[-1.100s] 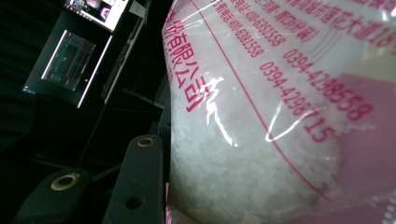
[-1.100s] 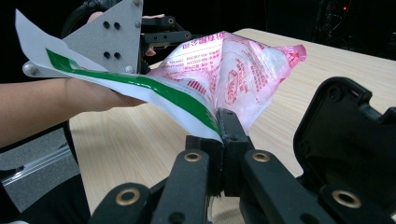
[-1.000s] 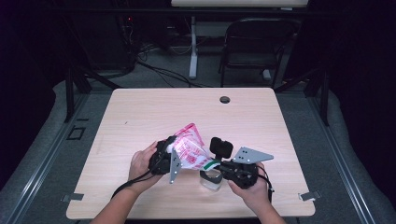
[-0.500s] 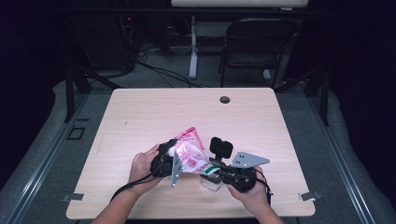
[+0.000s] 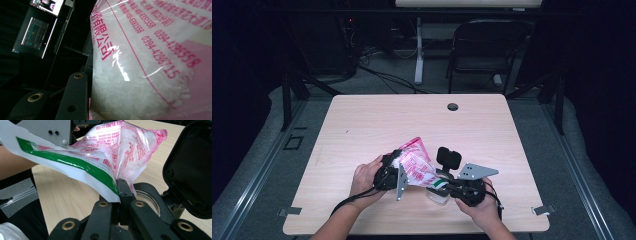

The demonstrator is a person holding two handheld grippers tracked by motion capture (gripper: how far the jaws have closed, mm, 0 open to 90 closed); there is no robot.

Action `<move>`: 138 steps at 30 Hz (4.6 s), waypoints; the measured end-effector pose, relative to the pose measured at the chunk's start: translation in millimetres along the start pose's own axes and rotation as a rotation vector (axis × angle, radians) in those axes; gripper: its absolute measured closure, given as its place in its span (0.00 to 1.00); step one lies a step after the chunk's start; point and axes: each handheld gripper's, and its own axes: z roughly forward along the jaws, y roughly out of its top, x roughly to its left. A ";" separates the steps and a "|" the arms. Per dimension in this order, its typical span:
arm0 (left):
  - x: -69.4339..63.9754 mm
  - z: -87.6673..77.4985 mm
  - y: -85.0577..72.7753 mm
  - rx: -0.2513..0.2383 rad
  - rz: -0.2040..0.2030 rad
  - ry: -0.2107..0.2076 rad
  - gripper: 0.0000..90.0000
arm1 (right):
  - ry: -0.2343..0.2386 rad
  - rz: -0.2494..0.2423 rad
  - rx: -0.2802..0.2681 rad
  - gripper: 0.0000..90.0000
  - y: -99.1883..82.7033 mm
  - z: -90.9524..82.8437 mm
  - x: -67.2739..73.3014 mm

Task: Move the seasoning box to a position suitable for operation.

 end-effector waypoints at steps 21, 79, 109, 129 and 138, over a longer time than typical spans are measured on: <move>1.1 -3.0 6.0 -0.010 0.003 0.016 0.73 | -0.022 0.022 0.060 1.00 -4.3 5.6 -9.9; -1.6 -7.3 7.4 -0.020 0.090 0.066 0.74 | -0.072 -0.093 0.031 0.76 1.5 -7.0 0.0; -1.5 -3.5 6.7 -0.018 0.089 0.052 0.74 | -0.055 -0.190 -0.011 0.75 8.8 -20.5 15.8; -2.8 -6.0 12.0 -0.023 0.112 0.070 0.75 | -0.074 -0.142 0.047 1.00 1.5 -13.0 4.2; -3.5 -5.6 12.9 -0.027 0.104 0.075 0.75 | -0.098 -0.127 0.055 1.00 -0.3 -9.8 -1.7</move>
